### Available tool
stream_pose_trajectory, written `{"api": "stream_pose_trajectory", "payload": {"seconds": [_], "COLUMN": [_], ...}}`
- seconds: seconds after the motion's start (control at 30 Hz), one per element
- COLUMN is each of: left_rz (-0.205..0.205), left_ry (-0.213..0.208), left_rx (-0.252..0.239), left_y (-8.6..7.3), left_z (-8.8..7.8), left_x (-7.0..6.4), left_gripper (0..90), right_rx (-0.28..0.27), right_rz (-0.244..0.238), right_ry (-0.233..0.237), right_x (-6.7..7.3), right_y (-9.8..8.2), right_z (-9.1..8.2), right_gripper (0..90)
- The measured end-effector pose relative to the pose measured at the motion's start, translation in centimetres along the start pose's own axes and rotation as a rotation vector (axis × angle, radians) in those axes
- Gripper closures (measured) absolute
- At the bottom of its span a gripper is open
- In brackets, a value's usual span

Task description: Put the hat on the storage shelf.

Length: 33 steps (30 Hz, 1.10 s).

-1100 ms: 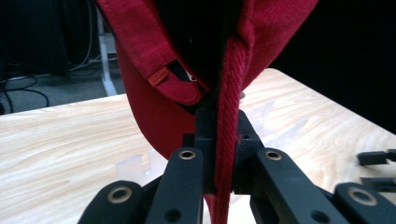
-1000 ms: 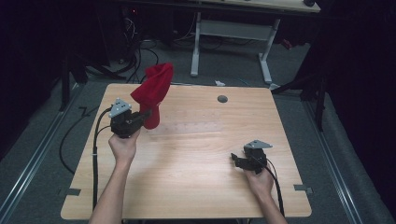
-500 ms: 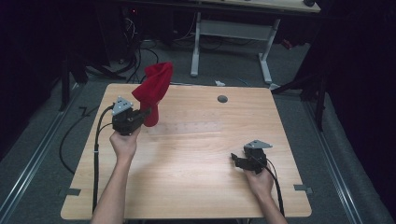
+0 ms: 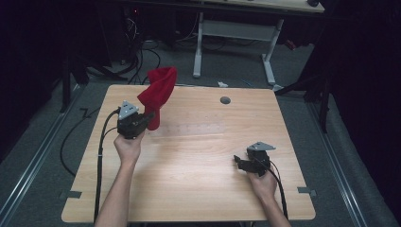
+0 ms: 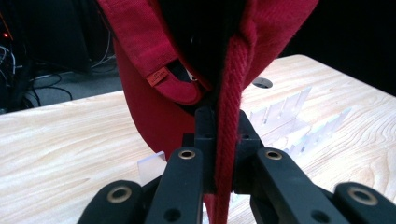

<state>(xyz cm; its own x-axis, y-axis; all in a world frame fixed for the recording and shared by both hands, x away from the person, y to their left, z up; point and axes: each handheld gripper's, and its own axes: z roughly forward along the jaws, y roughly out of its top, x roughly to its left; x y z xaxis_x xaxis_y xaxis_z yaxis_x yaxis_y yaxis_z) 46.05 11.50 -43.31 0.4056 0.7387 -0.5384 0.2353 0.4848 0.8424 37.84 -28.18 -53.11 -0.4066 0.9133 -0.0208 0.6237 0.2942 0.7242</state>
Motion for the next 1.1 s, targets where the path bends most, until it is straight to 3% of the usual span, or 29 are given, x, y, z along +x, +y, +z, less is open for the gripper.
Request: {"api": "stream_pose_trajectory", "payload": {"seconds": [0.27,0.43,0.77,0.97,1.1], "left_rz": [-0.029,-0.044,-0.045,-0.021,-0.043], "left_ry": [0.022,0.06,0.081,0.101,0.106], "left_rx": [0.012,0.042,0.085,0.13,0.138], "left_y": [-0.4,-1.0,-2.0,-2.5,-2.7], "left_z": [-0.3,-0.5,-1.0,-1.2,-1.4], "left_x": [0.2,0.8,1.2,0.9,1.1], "left_gripper": [84.4,84.2,83.8,83.2,82.3], "right_rx": [0.0,0.0,0.0,0.0,0.0], "right_rz": [0.0,-0.001,-0.001,-0.001,-0.001], "right_ry": [0.001,0.001,0.001,0.001,0.001], "right_x": [0.0,0.0,0.0,0.0,0.0], "right_y": [0.0,0.0,0.0,0.0,0.0], "right_z": [0.0,0.0,0.0,0.0,0.0], "right_gripper": [34.9,34.9,34.9,34.9,34.9]}}
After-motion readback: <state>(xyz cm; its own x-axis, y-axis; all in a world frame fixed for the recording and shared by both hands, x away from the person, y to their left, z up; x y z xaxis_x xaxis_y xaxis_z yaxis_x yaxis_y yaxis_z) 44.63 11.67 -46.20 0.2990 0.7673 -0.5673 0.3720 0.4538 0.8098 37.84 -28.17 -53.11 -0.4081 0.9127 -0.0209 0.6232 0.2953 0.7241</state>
